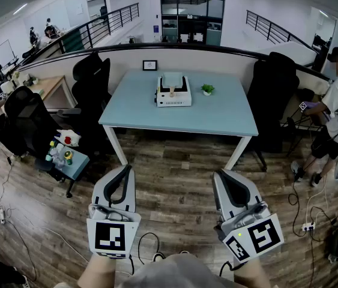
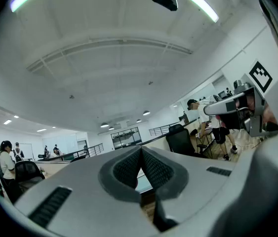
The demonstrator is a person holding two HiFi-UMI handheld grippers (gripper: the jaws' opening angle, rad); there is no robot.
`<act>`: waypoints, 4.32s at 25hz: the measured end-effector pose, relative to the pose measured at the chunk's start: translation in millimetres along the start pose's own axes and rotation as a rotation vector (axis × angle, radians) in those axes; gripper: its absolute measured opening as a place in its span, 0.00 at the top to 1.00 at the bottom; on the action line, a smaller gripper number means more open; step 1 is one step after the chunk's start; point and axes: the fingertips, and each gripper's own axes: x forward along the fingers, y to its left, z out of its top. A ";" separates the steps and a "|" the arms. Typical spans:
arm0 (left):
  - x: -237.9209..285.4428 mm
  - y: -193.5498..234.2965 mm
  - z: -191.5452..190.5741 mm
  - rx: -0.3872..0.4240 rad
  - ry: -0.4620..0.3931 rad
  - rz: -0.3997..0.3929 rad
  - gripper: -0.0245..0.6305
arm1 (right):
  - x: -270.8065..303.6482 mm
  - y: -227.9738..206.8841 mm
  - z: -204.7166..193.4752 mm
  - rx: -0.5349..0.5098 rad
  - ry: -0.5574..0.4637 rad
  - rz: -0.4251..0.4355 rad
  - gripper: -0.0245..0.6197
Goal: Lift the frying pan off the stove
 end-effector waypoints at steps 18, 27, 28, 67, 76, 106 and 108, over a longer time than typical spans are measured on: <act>-2.5 -33.6 2.9 -0.005 0.018 -0.013 0.96 | -24.5 -23.3 -16.0 0.131 0.009 0.011 0.96; -4.5 -56.6 1.1 0.014 0.030 0.047 0.96 | -40.3 -49.3 -21.4 0.121 0.003 0.029 0.48; -5.0 -58.9 1.2 0.018 0.032 0.053 0.96 | -42.1 -52.9 -21.6 0.122 -0.002 0.023 0.41; 240.6 132.0 -86.0 0.041 0.033 0.017 0.96 | 277.8 -105.7 -102.7 0.150 0.168 -0.013 0.32; 311.8 194.1 -128.3 0.023 0.063 -0.002 0.96 | 381.0 -122.5 -158.6 0.247 0.260 -0.041 0.35; 670.5 245.7 -282.6 0.011 0.317 -0.108 0.96 | 660.2 -318.5 -361.2 0.442 0.572 -0.094 0.36; 692.8 247.1 -297.0 0.012 0.353 -0.113 0.96 | 676.2 -328.6 -383.0 0.475 0.615 -0.090 0.36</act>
